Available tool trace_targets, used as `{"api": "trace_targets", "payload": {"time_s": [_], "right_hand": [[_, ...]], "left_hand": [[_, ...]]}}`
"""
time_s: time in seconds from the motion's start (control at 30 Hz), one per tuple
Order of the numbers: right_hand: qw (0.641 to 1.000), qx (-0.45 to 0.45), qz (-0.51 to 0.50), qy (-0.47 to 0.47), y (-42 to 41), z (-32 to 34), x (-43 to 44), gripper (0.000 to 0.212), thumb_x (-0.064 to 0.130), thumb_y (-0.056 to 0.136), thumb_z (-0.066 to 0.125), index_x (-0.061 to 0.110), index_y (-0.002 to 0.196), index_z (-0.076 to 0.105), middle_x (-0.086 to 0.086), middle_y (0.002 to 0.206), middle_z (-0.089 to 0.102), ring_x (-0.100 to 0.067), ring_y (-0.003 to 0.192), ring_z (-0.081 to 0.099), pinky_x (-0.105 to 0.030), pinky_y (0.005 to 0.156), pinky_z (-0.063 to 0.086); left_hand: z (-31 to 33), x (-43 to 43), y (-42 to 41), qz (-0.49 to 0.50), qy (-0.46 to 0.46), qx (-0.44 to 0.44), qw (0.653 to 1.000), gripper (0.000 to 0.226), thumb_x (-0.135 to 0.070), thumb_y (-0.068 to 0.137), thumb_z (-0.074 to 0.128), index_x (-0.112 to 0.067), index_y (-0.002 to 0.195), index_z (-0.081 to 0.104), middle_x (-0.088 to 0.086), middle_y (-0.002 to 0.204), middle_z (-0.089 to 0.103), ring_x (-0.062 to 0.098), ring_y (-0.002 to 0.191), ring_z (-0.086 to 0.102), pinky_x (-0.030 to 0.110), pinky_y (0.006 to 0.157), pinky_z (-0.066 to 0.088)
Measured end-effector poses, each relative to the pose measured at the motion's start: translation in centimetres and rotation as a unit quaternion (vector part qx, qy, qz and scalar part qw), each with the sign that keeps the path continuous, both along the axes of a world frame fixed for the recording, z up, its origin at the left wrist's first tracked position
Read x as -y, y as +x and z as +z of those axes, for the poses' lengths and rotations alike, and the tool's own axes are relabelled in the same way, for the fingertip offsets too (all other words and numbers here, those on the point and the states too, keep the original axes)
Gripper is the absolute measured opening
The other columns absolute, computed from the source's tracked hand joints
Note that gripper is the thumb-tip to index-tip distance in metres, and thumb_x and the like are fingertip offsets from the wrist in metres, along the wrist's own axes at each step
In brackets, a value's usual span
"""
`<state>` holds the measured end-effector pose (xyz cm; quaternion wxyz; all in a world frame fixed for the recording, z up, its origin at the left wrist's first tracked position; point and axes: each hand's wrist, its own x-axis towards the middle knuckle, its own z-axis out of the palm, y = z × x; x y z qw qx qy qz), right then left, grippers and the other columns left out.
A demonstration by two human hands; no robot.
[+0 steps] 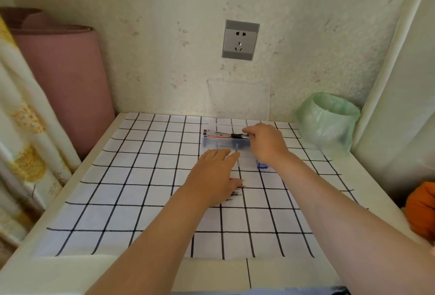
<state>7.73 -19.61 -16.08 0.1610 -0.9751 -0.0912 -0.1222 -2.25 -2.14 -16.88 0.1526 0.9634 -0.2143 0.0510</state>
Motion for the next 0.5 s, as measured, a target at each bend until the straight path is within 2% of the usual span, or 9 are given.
{"api": "trace_targets", "payload": {"time_s": [0.13, 0.27, 0.37, 0.43, 0.5], "right_hand": [[0.998, 0.033, 0.017, 0.045, -0.5, -0.3, 0.1, 0.034, 0.012, 0.095, 0.05, 0.018, 0.125, 0.067, -0.007, 0.126, 0.062, -0.028, 0.115, 0.055, -0.044, 0.098, 0.045], [0.996, -0.011, 0.075, -0.037, -1.5, 0.0, -0.2, 0.036, 0.018, 0.095, 0.047, 0.021, 0.127, 0.065, -0.003, 0.127, 0.061, -0.028, 0.113, 0.054, -0.043, 0.096, 0.043], [0.996, 0.01, 0.081, -0.038, -2.3, 0.7, -0.1, 0.037, 0.017, 0.093, 0.05, 0.022, 0.126, 0.065, -0.001, 0.128, 0.062, -0.028, 0.114, 0.053, -0.042, 0.095, 0.043], [0.995, 0.05, 0.085, -0.018, -3.2, 1.2, -0.2, 0.037, 0.014, 0.089, 0.053, 0.022, 0.123, 0.066, 0.0, 0.123, 0.063, -0.026, 0.111, 0.053, -0.04, 0.094, 0.043], [0.991, 0.079, 0.111, 0.003, -4.5, 1.9, -0.7, 0.033, 0.012, 0.087, 0.055, 0.021, 0.115, 0.07, 0.002, 0.111, 0.064, -0.021, 0.101, 0.055, -0.037, 0.088, 0.045]], "left_hand": [[0.2, -0.4, 0.0, -0.011, -0.008, -0.004, 1.0, 0.069, -0.044, 0.097, 0.051, -0.024, 0.155, 0.02, 0.002, 0.16, 0.022, 0.02, 0.147, 0.017, 0.031, 0.119, 0.011], [0.3, -0.5, -0.1, -0.019, -0.011, -0.011, 1.0, 0.07, -0.044, 0.096, 0.053, -0.023, 0.154, 0.022, 0.003, 0.16, 0.023, 0.021, 0.147, 0.018, 0.033, 0.12, 0.014], [0.6, -0.9, -0.2, -0.022, -0.035, 0.0, 0.999, 0.07, -0.044, 0.093, 0.058, -0.023, 0.153, 0.027, 0.001, 0.157, 0.026, 0.019, 0.145, 0.018, 0.035, 0.12, 0.019], [1.1, -1.3, -0.4, -0.011, -0.056, 0.032, 0.998, 0.063, -0.044, 0.09, 0.062, -0.025, 0.145, 0.039, -0.005, 0.146, 0.035, 0.016, 0.137, 0.025, 0.035, 0.115, 0.026], [1.7, -2.0, -0.7, 0.003, -0.078, 0.054, 0.995, 0.049, -0.044, 0.085, 0.066, -0.026, 0.129, 0.05, -0.009, 0.127, 0.042, 0.013, 0.122, 0.033, 0.033, 0.106, 0.034]]}}
